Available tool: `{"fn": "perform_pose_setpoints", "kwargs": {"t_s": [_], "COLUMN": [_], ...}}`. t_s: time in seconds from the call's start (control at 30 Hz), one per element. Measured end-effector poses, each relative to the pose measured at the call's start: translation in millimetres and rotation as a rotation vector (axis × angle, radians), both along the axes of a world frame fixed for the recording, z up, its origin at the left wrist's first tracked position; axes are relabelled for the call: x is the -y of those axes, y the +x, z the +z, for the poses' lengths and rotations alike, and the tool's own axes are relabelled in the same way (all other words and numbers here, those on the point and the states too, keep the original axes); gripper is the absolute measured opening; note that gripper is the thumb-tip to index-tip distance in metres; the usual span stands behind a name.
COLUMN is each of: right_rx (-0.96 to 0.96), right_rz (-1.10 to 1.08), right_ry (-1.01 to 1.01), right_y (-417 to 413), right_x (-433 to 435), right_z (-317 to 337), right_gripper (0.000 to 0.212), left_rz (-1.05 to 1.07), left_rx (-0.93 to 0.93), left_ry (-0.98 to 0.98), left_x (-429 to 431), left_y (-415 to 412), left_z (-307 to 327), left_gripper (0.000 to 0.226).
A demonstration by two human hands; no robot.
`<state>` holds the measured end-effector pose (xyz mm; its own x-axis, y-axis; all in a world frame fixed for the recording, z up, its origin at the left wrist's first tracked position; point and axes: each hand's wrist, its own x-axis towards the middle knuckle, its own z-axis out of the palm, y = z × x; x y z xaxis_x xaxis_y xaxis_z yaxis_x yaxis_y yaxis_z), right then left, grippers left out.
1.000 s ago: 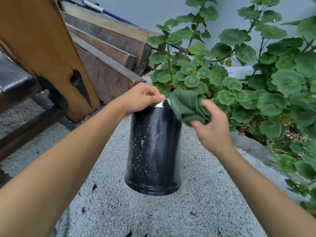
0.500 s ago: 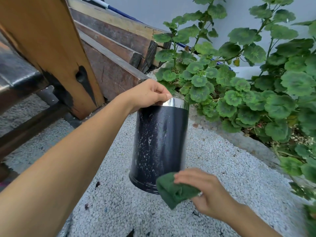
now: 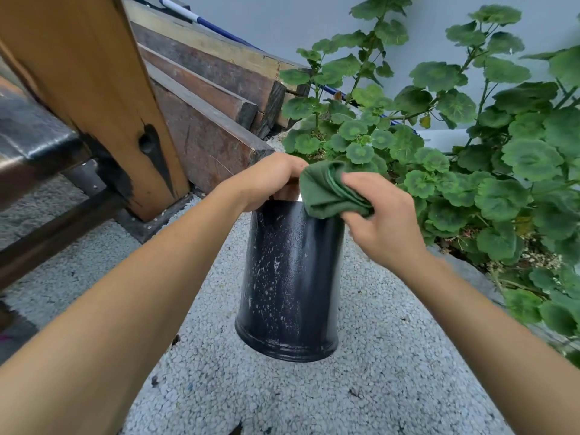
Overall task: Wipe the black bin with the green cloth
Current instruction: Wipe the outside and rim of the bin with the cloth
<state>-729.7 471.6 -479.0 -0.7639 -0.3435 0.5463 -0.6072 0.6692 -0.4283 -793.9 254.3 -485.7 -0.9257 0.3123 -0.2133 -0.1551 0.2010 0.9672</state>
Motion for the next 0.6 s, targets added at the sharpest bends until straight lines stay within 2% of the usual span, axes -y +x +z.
{"fn": "perform_pose_setpoints", "kwargs": {"t_s": [0.07, 0.13, 0.2, 0.27, 0.47, 0.6], "right_rx": [0.005, -0.018, -0.027, -0.027, -0.010, -0.011], "right_rz": [0.024, 0.036, 0.037, 0.056, 0.185, 0.289], "right_ry": [0.123, 0.212, 0.223, 0.235, 0.206, 0.184], "right_y": [-4.4, 1.4, 11.6, 27.2, 106.1, 155.8], "right_x": [5.9, 6.8, 7.0, 7.9, 0.0, 0.6], "right_z": [4.4, -0.2, -10.1, -25.4, -89.0, -118.1], "right_gripper": [0.043, 0.050, 0.062, 0.065, 0.047, 0.045], "left_rz": [0.023, 0.019, 0.043, 0.071, 0.100, 0.099], "left_rx": [0.003, -0.005, 0.022, 0.018, -0.027, -0.037], "left_ry": [0.060, 0.061, 0.009, -0.067, -0.163, -0.189], "left_x": [-2.6, -3.2, -2.4, -1.8, -2.7, -3.0], "left_y": [3.5, 5.1, 4.2, 1.0, -2.5, 1.1], "left_z": [1.8, 2.1, 2.4, 1.0, -3.4, -1.1], "left_gripper": [0.025, 0.032, 0.043, 0.055, 0.062, 0.066]}}
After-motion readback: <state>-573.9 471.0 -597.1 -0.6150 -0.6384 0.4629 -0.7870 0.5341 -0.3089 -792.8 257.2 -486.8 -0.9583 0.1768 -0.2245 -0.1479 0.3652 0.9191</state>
